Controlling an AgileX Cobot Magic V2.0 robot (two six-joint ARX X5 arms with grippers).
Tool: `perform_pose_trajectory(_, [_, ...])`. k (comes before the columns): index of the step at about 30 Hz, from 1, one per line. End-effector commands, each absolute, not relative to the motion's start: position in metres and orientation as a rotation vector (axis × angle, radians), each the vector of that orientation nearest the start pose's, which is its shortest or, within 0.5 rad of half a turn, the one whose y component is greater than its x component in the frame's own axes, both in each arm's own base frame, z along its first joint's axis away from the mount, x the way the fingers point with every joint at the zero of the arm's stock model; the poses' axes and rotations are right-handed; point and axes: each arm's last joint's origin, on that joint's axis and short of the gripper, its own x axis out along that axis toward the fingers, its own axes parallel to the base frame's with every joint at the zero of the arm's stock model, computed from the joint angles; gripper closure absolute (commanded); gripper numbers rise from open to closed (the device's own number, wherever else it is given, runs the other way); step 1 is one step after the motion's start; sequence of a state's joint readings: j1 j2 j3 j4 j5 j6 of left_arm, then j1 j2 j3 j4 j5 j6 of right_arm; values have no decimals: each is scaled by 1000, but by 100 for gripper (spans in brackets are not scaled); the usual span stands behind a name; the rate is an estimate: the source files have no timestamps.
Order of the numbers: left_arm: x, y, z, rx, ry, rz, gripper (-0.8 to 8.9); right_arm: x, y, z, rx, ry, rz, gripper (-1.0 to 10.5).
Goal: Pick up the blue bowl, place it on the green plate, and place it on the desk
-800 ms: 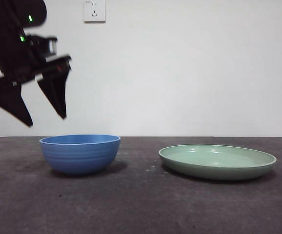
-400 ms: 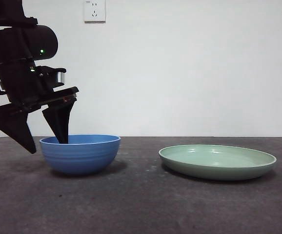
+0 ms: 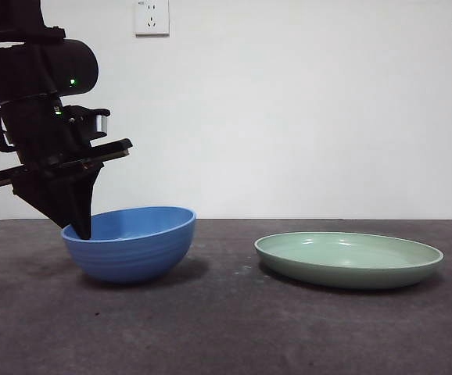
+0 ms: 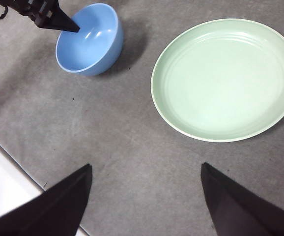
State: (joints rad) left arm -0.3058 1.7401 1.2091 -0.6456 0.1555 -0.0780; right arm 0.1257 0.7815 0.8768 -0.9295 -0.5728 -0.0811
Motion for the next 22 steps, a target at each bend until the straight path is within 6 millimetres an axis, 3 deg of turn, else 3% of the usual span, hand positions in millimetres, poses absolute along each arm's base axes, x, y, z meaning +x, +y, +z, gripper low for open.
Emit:
perform_pose_trajectory(1, [332, -112, 203, 12, 1181, -358, 804, 131, 33, 311, 112, 779, 696, 594])
perform_pose_trajectory(9, [331, -113, 211, -1, 1159, -364, 804, 131, 33, 311, 112, 778, 696, 594])
perform_pose_trajectory(15, [326, -126, 247, -27, 1063, -428, 804, 131, 33, 311, 109, 779, 689, 594])
perform_pose_trajectory(22, [321, -162, 286, -9, 957, -533, 804, 131, 33, 311, 137, 790, 677, 594])
